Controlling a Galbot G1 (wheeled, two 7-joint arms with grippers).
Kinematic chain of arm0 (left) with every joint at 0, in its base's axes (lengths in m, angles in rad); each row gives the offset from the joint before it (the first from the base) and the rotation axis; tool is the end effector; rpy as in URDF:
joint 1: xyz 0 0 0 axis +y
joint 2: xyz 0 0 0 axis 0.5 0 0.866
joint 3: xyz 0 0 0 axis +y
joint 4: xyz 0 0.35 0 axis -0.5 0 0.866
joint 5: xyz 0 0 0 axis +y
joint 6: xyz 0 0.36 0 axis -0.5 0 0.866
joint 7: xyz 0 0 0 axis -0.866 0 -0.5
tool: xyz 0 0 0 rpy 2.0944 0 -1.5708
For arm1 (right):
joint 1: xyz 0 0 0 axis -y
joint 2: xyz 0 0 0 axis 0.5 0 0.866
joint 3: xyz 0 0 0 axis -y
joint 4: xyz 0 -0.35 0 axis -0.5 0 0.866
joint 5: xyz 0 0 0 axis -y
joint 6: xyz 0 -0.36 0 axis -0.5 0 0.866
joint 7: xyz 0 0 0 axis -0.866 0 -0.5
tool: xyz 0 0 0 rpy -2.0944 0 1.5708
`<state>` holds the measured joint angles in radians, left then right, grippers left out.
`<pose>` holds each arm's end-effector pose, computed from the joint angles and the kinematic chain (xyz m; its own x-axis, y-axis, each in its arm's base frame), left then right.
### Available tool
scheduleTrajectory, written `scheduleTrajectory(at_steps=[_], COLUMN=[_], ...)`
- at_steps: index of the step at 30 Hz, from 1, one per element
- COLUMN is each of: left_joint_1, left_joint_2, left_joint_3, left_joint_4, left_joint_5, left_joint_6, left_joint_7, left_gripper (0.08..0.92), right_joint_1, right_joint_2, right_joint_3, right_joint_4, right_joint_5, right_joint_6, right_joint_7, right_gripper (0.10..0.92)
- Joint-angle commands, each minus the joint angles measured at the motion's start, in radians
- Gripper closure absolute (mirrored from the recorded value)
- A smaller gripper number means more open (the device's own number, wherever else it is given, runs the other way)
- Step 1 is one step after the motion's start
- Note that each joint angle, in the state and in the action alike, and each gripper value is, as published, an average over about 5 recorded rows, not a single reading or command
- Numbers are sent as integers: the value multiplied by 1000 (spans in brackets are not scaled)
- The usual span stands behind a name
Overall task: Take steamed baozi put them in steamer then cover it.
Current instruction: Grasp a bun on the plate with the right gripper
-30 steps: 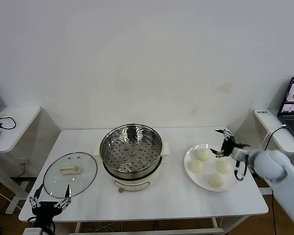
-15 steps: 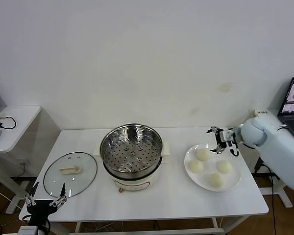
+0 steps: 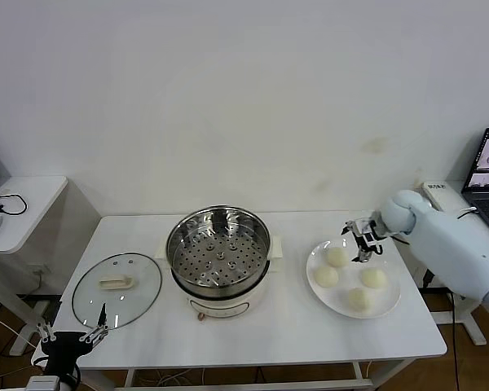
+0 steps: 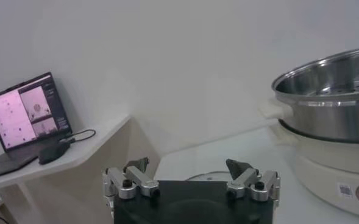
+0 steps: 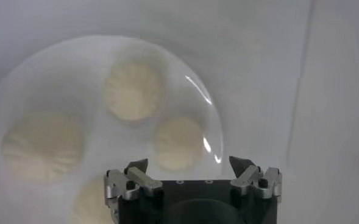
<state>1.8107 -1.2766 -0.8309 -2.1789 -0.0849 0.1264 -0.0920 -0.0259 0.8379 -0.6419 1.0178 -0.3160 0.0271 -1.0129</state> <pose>0.1259 0.1274 -0.2758 -0.9634 -0.1985 0.1803 -0.1261 0.9288 0.3484 0.5654 -0.1514 -0.2046 -0.3372 -0.1272 0.9328 -0.9068 -0.2225 -0.3582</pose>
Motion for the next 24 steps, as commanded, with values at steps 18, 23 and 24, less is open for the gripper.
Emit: scheduleTrajectory(at_steps=[18,23,24], left_joint_1=[7,10,11], left_joint_2=[7,5,5], left_joint_3=[-6,-5,-5], left_joint_4=[12,11,11], left_joint_5=[3,6,7], left_joint_6=[-6,-7,-8], left_joint_7=[3,2,2], left_gripper=[177,177,177], right_joint_1=[-39,-33,-33], right_joint_2=[174,196,200], right_joint_3=[56,59,60], right_joint_4=[-234,-258,-264], right_joint_5=[-112,-115,-117], right_joint_6=[21,15,14], right_joint_7=[36,38,38], right_gripper=[203,224,232])
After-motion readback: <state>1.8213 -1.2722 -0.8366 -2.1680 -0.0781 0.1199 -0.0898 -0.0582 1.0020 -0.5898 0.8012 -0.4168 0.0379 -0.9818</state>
